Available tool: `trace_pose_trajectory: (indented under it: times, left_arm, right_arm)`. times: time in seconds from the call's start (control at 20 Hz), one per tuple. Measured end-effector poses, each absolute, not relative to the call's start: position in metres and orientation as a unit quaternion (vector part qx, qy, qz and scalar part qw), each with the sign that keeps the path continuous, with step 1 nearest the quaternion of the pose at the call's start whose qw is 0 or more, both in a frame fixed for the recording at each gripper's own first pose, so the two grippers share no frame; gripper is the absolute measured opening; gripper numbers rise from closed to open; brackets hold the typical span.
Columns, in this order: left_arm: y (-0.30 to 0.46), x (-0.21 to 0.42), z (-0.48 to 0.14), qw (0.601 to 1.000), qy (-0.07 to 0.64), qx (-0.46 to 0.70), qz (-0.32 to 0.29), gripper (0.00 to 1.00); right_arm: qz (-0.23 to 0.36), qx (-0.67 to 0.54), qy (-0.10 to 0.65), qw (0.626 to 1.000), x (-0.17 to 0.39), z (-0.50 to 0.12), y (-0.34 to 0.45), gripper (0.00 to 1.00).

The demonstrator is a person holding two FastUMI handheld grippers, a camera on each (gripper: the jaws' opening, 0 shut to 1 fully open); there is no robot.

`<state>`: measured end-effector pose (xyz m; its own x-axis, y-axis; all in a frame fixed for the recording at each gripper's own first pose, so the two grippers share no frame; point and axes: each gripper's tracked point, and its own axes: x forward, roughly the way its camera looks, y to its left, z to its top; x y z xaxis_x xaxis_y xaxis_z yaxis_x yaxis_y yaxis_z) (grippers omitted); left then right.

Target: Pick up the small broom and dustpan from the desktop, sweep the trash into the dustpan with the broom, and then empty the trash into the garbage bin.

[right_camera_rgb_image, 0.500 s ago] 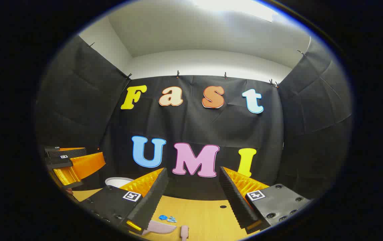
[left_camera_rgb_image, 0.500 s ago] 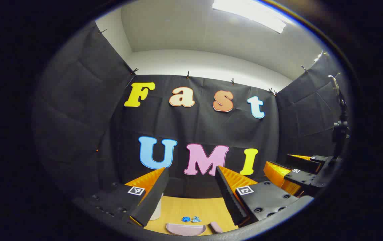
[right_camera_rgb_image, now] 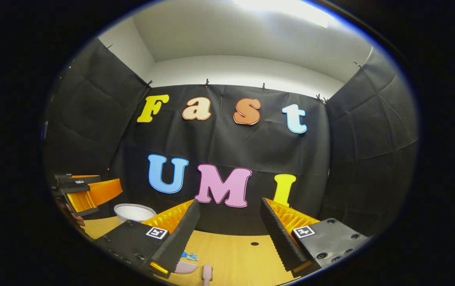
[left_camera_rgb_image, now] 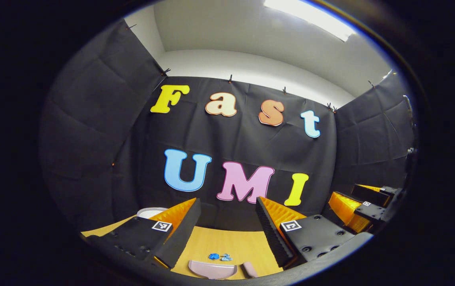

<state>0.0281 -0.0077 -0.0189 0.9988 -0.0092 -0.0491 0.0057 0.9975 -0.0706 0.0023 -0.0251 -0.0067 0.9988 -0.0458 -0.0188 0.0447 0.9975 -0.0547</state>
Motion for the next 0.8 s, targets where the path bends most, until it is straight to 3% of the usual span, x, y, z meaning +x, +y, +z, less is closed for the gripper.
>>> trace_pose_trajectory:
  times: [0.35,0.4,0.5,0.8]
  left_arm:
    - [-0.013,0.034,-0.026,0.999,0.034,-0.035,-0.014,0.82]
    - [-0.012,0.034,-0.027,0.999,0.036,-0.035,-0.014,0.82]
    - [-0.011,0.034,-0.031,0.998,0.043,-0.034,-0.016,0.82]
    - [-0.008,0.035,-0.077,0.992,0.104,-0.060,-0.025,0.82]
  right_arm:
    - [-0.027,-0.026,0.023,0.999,0.002,-0.015,-0.029,0.98]
    - [-0.025,-0.025,0.026,0.999,0.004,-0.018,-0.026,0.93]
    - [-0.021,-0.024,0.029,0.999,0.006,-0.020,-0.022,0.98]
    - [-0.004,-0.023,0.028,0.999,0.011,-0.022,-0.004,0.98]
